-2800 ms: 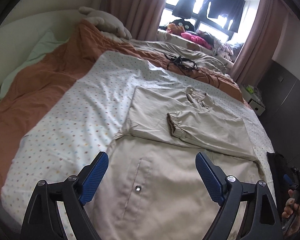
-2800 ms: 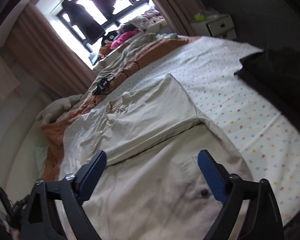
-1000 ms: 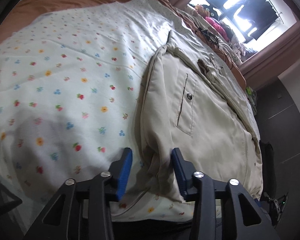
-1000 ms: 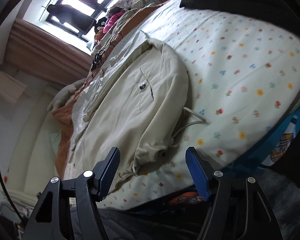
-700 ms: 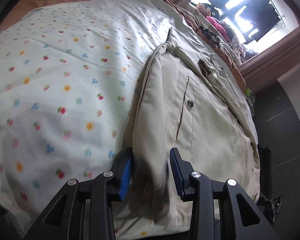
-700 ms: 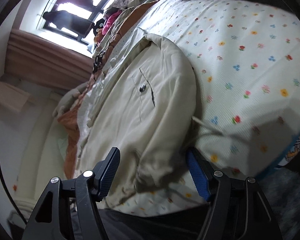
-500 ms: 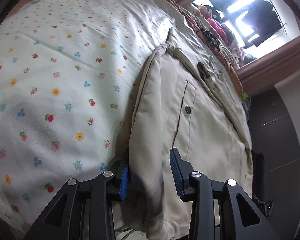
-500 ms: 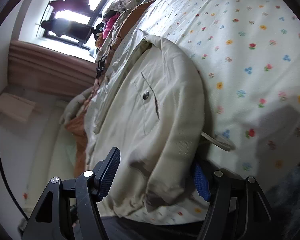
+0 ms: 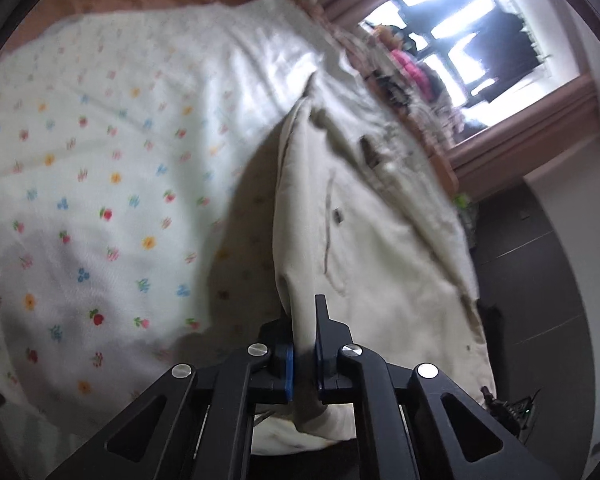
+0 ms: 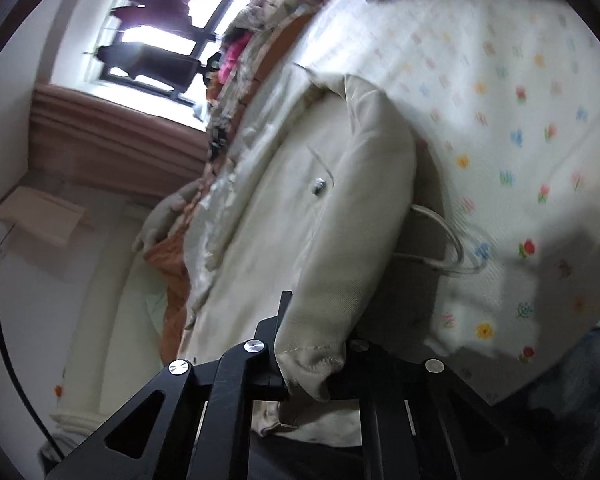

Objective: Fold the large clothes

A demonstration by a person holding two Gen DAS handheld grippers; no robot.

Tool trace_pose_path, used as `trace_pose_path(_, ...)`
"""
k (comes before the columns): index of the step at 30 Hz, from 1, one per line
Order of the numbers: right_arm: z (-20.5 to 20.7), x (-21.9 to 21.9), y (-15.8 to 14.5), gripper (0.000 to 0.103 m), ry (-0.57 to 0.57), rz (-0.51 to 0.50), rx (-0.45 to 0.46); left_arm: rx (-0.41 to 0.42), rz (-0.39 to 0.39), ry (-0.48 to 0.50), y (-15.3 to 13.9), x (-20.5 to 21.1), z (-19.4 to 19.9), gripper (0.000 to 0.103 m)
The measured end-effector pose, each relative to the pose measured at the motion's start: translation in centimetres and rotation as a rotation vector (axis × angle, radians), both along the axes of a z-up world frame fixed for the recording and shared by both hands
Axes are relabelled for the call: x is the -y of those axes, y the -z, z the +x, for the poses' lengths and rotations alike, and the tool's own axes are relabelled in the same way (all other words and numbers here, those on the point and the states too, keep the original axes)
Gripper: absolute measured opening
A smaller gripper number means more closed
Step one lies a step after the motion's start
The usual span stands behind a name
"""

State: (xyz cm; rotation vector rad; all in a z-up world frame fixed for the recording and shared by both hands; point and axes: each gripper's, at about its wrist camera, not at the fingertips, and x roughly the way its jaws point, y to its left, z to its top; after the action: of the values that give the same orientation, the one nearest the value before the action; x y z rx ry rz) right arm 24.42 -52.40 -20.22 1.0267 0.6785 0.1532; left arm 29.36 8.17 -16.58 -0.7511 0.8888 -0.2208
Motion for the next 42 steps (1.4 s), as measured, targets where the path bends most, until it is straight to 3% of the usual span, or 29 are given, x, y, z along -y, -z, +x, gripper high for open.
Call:
trace_pose_path(7, -2.9, 0.4, -6.9, 0.010, 0.027, -0.032, 0.135, 0.138, -0.059, -0.007, -7.0, -0.3, -2.9, 0.005)
trace_pose_path(13, -5.6, 0.2, -12.1, 0.010, 0.002, -0.050, 0.194, 0.182, -0.079, -0.019, -11.6, -0.8, -6.0, 0.005)
trace_pose_path(17, -7.6, -0.5, -16.2, 0.010, -0.034, -0.102, 0.251, 0.225, -0.086, -0.023, -13.9, -1.2, -8.0, 0.005)
trace_pose_path(28, -13.7, -2.6, -21.0, 0.010, -0.124, -0.192, 0.306, 0.253, -0.113, -0.051, -17.4, -2.5, -14.1, 0.005)
trace_pose_path(36, -13.9, -2.4, -23.9, 0.009, -0.109, -0.215, 0.376, 0.339, -0.110, -0.053, -21.5, -2.0, -13.5, 0.005)
trace_pose_path(42, -10.9, -1.3, -25.6, 0.009, -0.074, -0.230, 0.399, 0.367, -0.090, -0.054, -23.9, -1.4, -9.8, 0.005)
